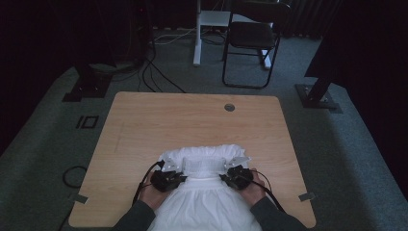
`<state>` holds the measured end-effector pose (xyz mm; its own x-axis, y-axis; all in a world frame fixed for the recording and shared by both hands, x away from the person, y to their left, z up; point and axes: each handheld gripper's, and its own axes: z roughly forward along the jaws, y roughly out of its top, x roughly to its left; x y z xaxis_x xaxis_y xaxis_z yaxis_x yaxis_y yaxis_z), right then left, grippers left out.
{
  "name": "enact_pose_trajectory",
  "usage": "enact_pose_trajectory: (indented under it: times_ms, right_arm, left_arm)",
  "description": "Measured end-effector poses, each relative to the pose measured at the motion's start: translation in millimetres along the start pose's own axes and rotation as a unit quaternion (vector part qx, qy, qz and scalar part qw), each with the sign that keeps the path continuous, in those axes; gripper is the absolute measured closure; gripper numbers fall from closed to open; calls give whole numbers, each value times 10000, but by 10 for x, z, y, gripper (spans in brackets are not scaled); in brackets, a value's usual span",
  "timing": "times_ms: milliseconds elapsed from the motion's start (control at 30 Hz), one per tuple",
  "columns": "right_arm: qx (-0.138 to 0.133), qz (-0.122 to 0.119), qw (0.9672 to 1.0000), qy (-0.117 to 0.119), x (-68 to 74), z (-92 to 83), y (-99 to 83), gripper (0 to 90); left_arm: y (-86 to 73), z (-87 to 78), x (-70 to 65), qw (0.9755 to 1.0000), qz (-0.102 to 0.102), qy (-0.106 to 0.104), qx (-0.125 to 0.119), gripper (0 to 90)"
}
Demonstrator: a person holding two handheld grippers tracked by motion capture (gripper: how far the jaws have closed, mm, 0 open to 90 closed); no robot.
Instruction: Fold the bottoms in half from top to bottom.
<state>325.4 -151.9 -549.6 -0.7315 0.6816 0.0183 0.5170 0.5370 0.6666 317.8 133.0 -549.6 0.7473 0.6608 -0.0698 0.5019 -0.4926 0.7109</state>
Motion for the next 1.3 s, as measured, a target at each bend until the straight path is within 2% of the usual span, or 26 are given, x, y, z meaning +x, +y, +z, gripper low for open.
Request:
enact_pose_trajectory:
  times_ms: [100,133,167,233,267,300,367,400,467,667,700,867,967,1033,1067,1100,1167,1200,1300]
  right_arm:
    - [-11,80,10000,-40,-129,53,66,830]
    - [-11,112,9999,-119,-220,96,124,827]
    - [-11,112,9999,-119,-220,96,124,827]
    - [-22,132,9997,-204,-322,149,191,826]
    - [-22,132,9997,-204,-322,149,191,826]
    - [-17,137,9996,-245,-377,178,230,825]
    - [28,192,9992,-359,-612,306,412,823]
    - [28,192,9992,-359,-612,306,412,823]
    - [69,271,9988,-410,-752,398,544,825]
    - [102,420,9976,-547,-864,543,737,827]
    - [49,569,9969,-535,-903,596,791,827]
    - [-47,778,9958,-485,-999,689,886,826]
    - [21,755,9955,-573,-1077,757,992,826]
    - [55,702,9949,-716,-1120,803,1061,825]
    - [73,790,9935,-813,-1151,837,1110,827]
    - [73,790,9935,-813,-1151,837,1110,827]
    - [118,841,9933,-779,-1175,840,1137,836]
    - [118,841,9933,-779,-1175,840,1137,836]
    - [-20,848,9933,-788,-1169,741,1156,853]
  left_arm:
    - [94,69,41,9999,23,102,43,814]
    - [143,104,69,9999,23,147,78,814]
    - [175,129,88,9998,16,179,87,814]
    - [287,207,148,9994,20,310,157,814]
    - [287,207,148,9994,20,310,157,814]
    - [393,278,201,9988,1,434,227,814]
    - [533,379,300,9977,55,608,291,814]
    - [533,379,300,9977,55,608,291,813]
    - [606,435,402,9973,69,666,306,813]
    - [792,577,758,9951,229,914,304,813]
    - [827,594,809,9944,244,969,343,812]
    - [1017,693,981,9896,304,1256,626,812]
    - [1141,772,1016,9843,316,1531,818,810]
    - [1213,820,1025,9806,327,1686,945,809]
    - [1241,843,1020,9786,342,1775,983,810]
    - [1257,858,1016,9772,365,1834,1009,810]
    - [1259,856,1025,9775,398,1805,1018,810]
    - [1259,842,1033,9787,360,1755,1002,810]
    - [1296,704,1039,9850,216,1514,801,852]
